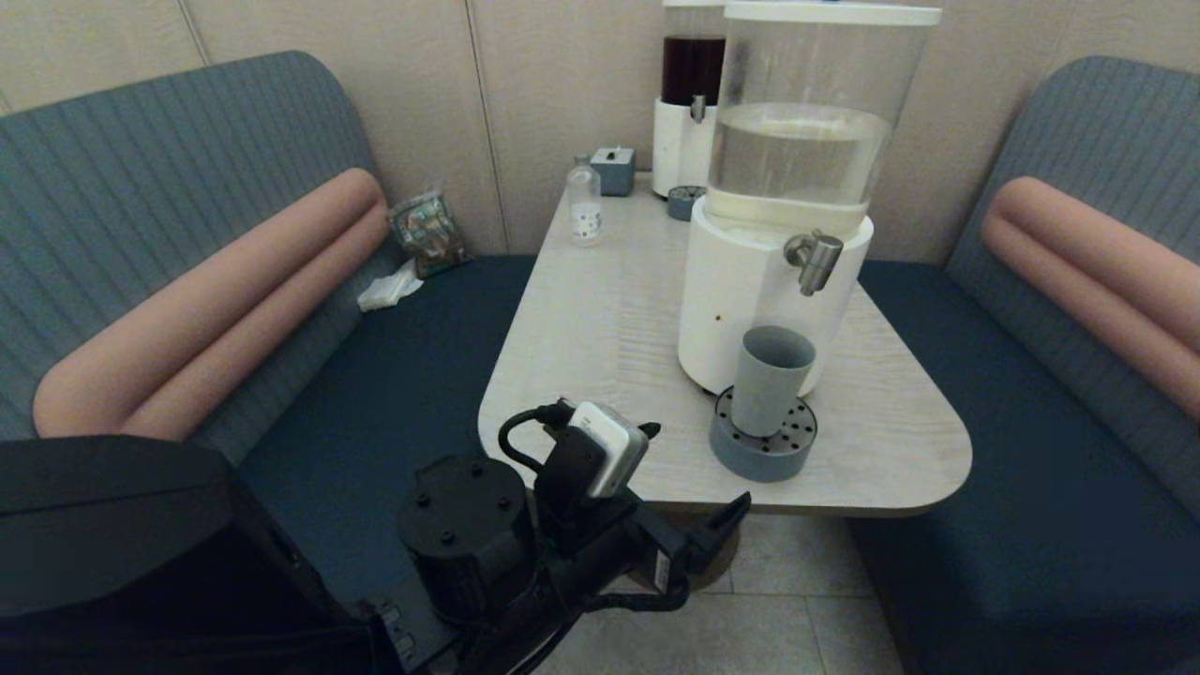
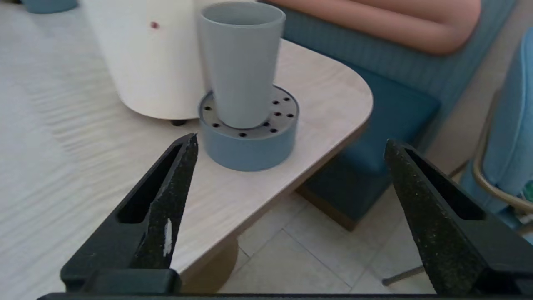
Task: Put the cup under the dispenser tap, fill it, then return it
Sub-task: Place the cup next to the water dispenser
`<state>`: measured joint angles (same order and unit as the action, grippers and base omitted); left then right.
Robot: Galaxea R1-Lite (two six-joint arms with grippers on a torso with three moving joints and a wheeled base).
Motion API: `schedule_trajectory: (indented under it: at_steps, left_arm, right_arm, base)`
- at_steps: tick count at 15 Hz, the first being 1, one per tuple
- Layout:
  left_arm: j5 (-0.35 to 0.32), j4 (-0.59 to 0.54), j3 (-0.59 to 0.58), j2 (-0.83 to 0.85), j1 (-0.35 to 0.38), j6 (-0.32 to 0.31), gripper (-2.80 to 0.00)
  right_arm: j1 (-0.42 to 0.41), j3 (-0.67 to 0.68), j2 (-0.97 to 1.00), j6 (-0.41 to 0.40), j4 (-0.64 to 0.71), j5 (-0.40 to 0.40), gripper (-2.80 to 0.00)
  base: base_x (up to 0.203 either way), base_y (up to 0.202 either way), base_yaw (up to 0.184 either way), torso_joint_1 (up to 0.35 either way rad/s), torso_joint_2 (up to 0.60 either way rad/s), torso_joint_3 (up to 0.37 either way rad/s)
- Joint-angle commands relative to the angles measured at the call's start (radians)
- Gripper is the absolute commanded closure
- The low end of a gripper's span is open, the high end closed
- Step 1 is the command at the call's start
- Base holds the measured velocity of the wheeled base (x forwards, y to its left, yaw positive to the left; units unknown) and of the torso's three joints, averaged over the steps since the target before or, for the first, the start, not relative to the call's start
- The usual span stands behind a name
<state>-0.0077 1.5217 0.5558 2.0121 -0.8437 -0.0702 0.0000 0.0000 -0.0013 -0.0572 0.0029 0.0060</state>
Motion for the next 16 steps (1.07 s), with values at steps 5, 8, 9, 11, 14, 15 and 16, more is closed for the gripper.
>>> schedule_trajectory:
  at_steps: [5, 8, 9, 11, 14, 15, 16]
  left_arm:
    - [0.006, 0.008, 0.037, 0.038, -0.044, -0.002, -2.80]
    - [0.009, 0.008, 0.069, 0.069, -0.051, -0.003, -2.80]
    - [0.010, 0.008, 0.079, 0.075, -0.051, -0.006, -2.80]
    - [0.010, 0.008, 0.105, 0.080, -0.051, -0.006, -2.80]
    - [0.013, -0.011, 0.152, 0.088, -0.051, -0.011, -2.80]
    - [0.022, -0.035, 0.169, 0.091, -0.051, -0.012, -2.80]
    - [0.025, -0.045, 0.184, 0.102, -0.051, -0.013, -2.80]
  right_arm:
    - [0.000, 0.000, 0.000, -0.001, 0.000, 0.000, 0.00]
    - [0.000, 0.000, 0.000, -0.001, 0.000, 0.000, 0.00]
    - [0.000, 0.000, 0.000, -0.001, 0.000, 0.000, 0.00]
    - [0.000, 0.000, 0.000, -0.001, 0.000, 0.000, 0.00]
    - [0.000, 0.000, 0.000, -0.001, 0.000, 0.000, 0.00]
    - [0.000, 0.000, 0.000, -0.001, 0.000, 0.000, 0.00]
    - [0.000, 0.000, 0.000, -0.001, 0.000, 0.000, 0.00]
  base:
    - [0.000, 0.000, 0.000, 0.000, 0.00, 0.000]
    - [0.000, 0.000, 0.000, 0.000, 0.00, 0.000]
    - [0.000, 0.000, 0.000, 0.000, 0.00, 0.000]
    - [0.000, 0.000, 0.000, 0.000, 0.00, 0.000]
    - [0.000, 0.000, 0.000, 0.000, 0.00, 0.000]
    - [0.000, 0.000, 0.000, 0.000, 0.00, 0.000]
    - [0.000, 0.000, 0.000, 0.000, 0.00, 0.000]
